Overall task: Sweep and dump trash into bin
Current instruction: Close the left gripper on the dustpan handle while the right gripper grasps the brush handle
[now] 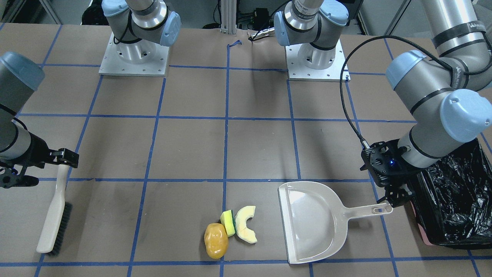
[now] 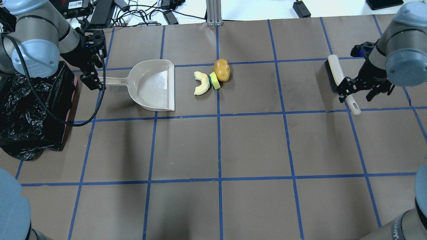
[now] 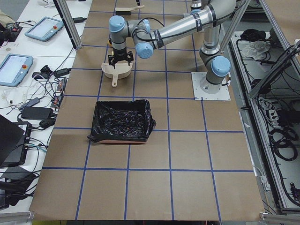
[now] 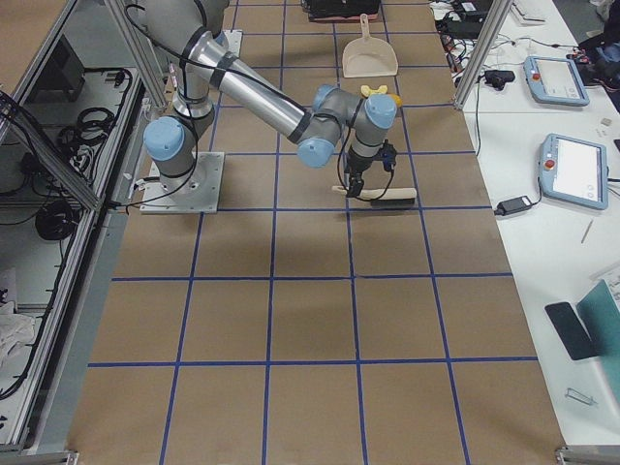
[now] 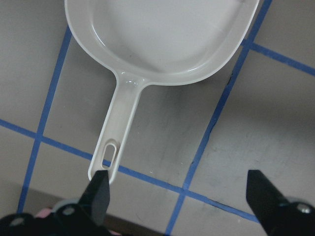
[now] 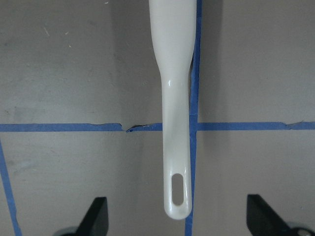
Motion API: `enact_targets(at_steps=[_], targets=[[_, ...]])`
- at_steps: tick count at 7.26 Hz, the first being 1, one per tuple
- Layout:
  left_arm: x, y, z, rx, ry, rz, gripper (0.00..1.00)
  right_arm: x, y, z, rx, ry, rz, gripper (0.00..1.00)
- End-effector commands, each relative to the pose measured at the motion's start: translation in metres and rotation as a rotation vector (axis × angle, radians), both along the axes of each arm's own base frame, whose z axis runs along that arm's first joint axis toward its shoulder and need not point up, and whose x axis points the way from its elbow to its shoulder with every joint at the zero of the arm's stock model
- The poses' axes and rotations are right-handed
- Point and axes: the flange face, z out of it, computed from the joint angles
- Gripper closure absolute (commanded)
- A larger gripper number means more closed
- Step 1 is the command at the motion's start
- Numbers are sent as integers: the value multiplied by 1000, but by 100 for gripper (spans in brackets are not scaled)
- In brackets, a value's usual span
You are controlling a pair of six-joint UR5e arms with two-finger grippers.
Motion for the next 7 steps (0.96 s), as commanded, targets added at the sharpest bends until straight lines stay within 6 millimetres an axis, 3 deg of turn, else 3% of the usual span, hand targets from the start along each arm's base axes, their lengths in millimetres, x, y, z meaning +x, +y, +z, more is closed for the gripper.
enact_targets(at_steps=[1,2,3,4,6,7], targets=[[25,-21,-18,-10,6,-64,0,-1,2,-13,-4,2,8,0],[28,-25,-30,2,8,-102,9,-8,2,-13,-8,1,-7,8],[29,-28,-44,19,10,-102,9,-10,1,-13,-11,1,-15,16],[31,-33,-41,-20,-2,-96,9,-10,1,-15,-8,1,-18,16],[32,-35,-56,-1,3,-99,12,-9,-2,-18,-11,-13,-25,33],[32,-37,-64,4,5,-99,12,-10,-3,-24,-3,-19,-25,34]])
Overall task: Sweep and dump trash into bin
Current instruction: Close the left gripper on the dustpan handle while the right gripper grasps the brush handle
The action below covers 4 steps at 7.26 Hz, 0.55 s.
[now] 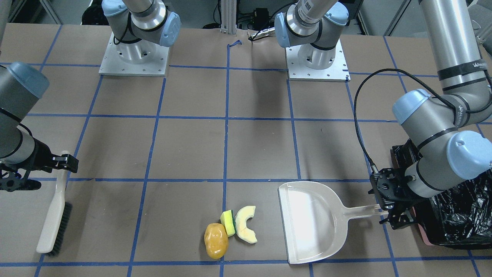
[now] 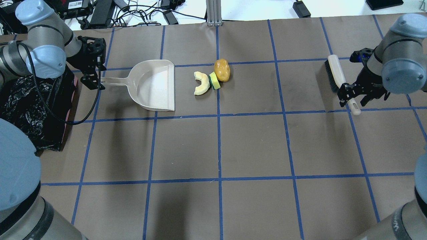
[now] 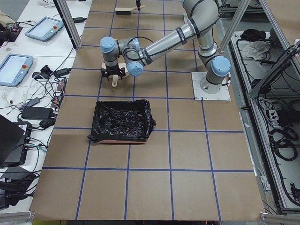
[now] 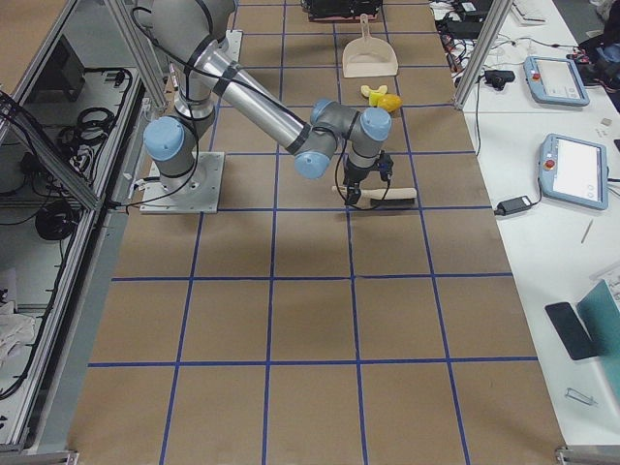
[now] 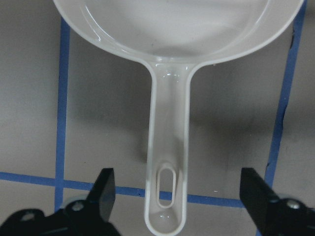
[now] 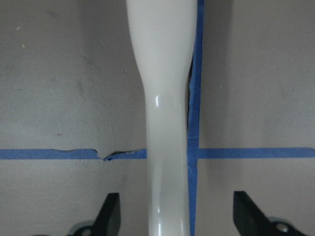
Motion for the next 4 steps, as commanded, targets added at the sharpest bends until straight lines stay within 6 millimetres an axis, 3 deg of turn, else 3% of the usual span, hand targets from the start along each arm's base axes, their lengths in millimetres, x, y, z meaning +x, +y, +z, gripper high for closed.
enact_targets(at_steps=[1,4], targets=[[-1,-2,-13,11,2,1,13,0,-2,-7,7,-9,-2,36],[-4,-4,-21,24,6,4,23,-1,-7,-4,-20,3,-9,35]])
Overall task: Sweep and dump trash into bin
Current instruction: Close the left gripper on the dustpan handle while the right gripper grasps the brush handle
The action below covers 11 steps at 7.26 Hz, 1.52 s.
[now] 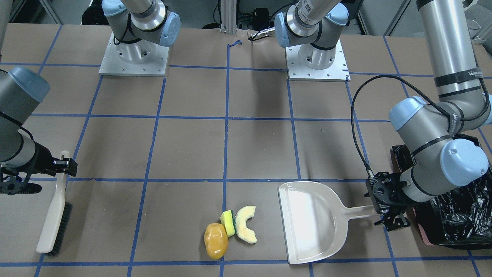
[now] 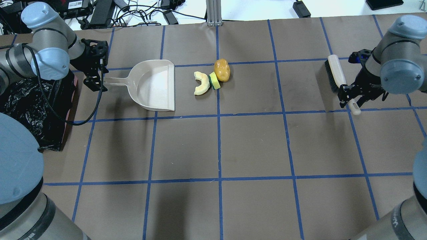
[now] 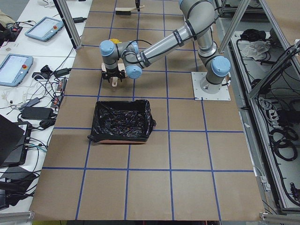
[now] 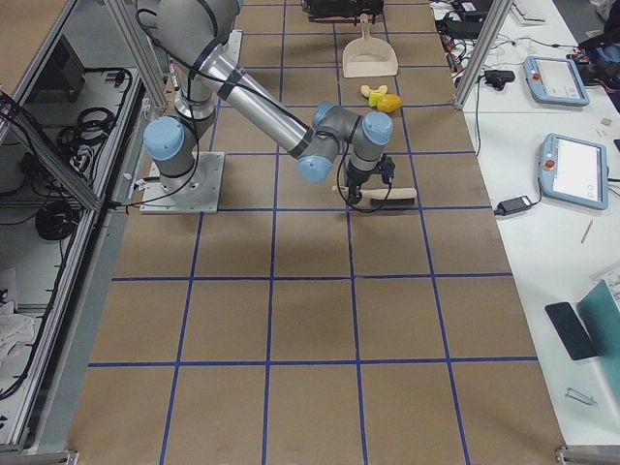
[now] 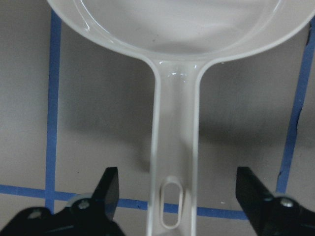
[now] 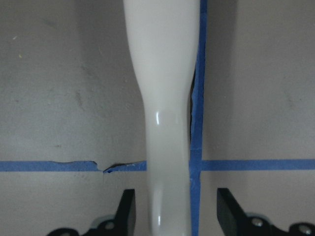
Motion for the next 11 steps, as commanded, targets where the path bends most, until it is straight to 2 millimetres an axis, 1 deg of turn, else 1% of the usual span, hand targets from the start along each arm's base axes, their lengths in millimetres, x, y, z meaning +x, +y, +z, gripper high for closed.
enact_targets(at_steps=[1,2,3,4,6,7,8,9,10,11], targets=[[-3,-1,-5,7,-13,-6,34,-2,-8,9,-23,8,-4,35],[-3,-2,-6,6,-12,-14,46,-1,-8,10,-20,7,-3,36],[-3,-2,-8,7,-12,-17,60,-1,-8,9,-16,6,-3,42],[-3,-4,-9,1,-13,-20,65,-1,-8,9,-17,4,-3,47],[-4,-5,-11,-1,-19,-31,73,-1,-8,9,-11,2,-5,48],[-7,-5,-10,-1,-19,-35,74,1,-8,10,-12,4,-1,50],[-9,-4,-7,-1,-42,-38,74,3,-8,9,-8,1,1,57],[-9,-2,3,-7,-70,-41,74,4,-6,7,9,-9,1,67],[-26,-5,11,-10,-108,-72,74,5,-5,8,12,-15,1,82],[-54,-11,18,-4,-193,-113,75,6,-3,8,33,-24,0,100]])
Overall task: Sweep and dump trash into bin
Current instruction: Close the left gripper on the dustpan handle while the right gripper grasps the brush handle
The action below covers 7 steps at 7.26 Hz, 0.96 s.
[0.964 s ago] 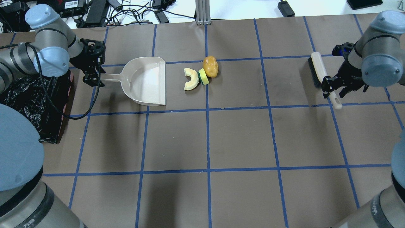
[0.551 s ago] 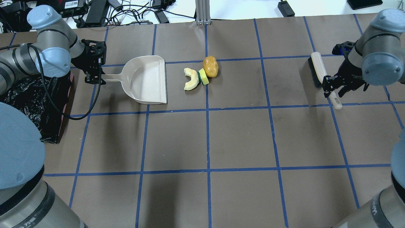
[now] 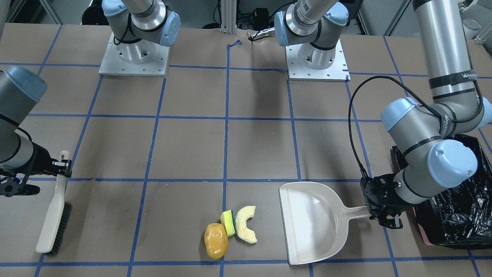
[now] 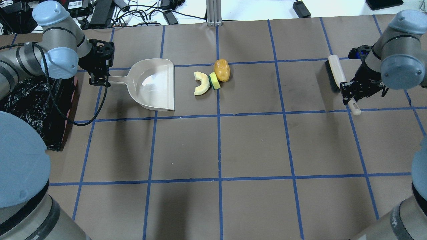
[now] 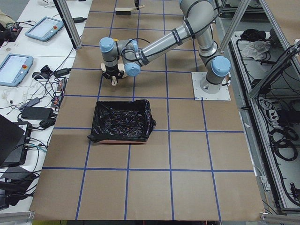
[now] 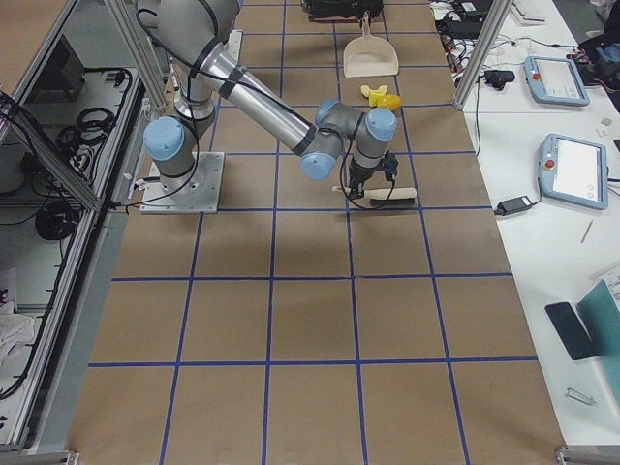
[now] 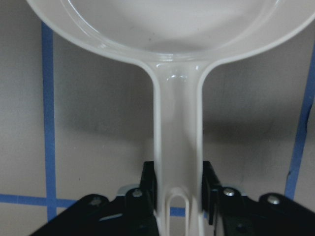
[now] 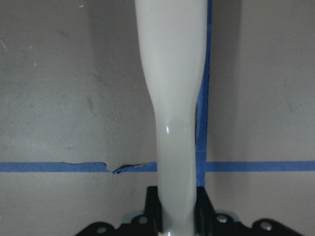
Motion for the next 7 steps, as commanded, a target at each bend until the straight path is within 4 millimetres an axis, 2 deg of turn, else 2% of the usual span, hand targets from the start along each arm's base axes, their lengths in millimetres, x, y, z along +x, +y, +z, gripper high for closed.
enact_targets(at_steps=[1,3,4,7], targets=[[-42,-6,8,2,-86,-58,75,2,3,3,33,-17,0,100],[-42,-6,6,5,-86,-58,75,7,-5,18,27,-16,15,100],[-42,-6,6,5,-86,-60,75,27,-12,24,20,-13,50,100],[-41,-6,6,6,-87,-55,75,116,-20,24,3,-38,59,100]])
